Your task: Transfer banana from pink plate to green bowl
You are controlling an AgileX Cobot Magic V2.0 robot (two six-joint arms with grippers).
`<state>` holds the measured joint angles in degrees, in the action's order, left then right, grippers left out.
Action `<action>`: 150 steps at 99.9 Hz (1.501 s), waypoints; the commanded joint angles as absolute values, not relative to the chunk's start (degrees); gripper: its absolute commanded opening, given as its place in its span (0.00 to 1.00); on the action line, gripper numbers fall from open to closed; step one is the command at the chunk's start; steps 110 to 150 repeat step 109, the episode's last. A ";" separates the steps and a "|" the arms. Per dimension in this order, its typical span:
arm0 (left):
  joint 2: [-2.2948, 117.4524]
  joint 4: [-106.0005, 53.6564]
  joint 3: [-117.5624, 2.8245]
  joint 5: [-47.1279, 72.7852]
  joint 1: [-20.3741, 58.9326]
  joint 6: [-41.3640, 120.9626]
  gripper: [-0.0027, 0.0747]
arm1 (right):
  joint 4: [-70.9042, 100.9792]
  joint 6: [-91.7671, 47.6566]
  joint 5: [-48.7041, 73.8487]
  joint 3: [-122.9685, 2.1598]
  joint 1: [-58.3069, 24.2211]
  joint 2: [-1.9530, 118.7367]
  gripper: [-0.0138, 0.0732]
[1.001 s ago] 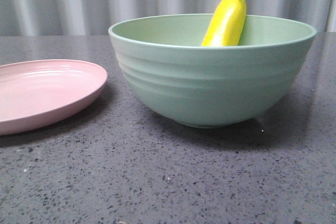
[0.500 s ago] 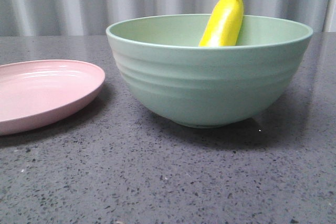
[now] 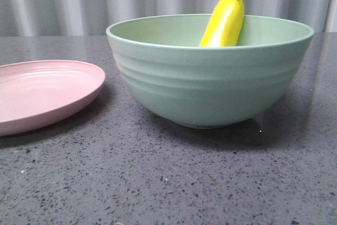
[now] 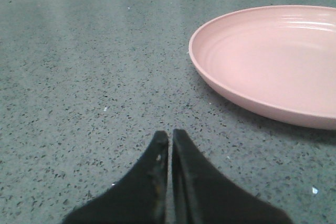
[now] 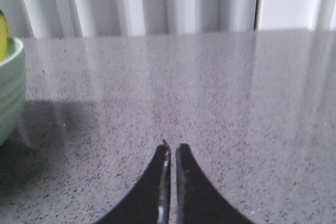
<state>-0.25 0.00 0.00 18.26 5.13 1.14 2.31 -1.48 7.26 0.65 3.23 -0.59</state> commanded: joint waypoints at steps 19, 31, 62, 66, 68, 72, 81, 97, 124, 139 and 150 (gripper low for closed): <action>-1.84 -0.41 0.58 14.50 4.97 0.74 0.01 | -1.78 -0.50 9.06 1.77 5.98 -1.97 0.09; -1.84 -0.41 0.58 14.50 4.97 0.74 0.01 | -1.43 -0.50 12.84 1.77 5.98 -1.97 0.09; -1.84 -0.41 0.58 14.50 4.97 0.74 0.01 | -0.90 -0.50 17.14 1.77 5.98 -1.97 0.09; -1.84 -0.41 0.58 14.50 4.97 0.74 0.01 | -0.90 -0.50 17.14 1.77 5.98 -1.97 0.09; -1.84 -0.41 0.58 14.50 4.97 0.74 0.01 | -0.90 -0.50 17.14 1.77 5.98 -1.97 0.09; -1.84 -0.41 0.58 14.50 4.97 0.74 0.01 | -0.90 -0.50 17.14 1.77 5.98 -1.97 0.09; -1.84 -0.41 0.58 14.50 4.97 0.74 0.01 | -0.90 -0.50 17.14 1.77 5.98 -1.97 0.09; -1.84 -0.41 0.58 14.50 4.97 0.74 0.01 | -0.90 -0.50 17.14 1.77 5.98 -1.97 0.09; -1.84 -0.41 0.58 14.50 4.97 0.74 0.01 | -0.90 -0.50 17.14 1.77 5.98 -1.97 0.09; -1.84 -0.41 0.58 14.50 4.97 0.74 0.01 | -0.90 -0.50 17.14 1.77 5.98 -1.97 0.09; -1.84 -0.41 0.58 14.50 4.97 0.74 0.01 | -0.90 -0.50 17.14 1.77 5.98 -1.97 0.09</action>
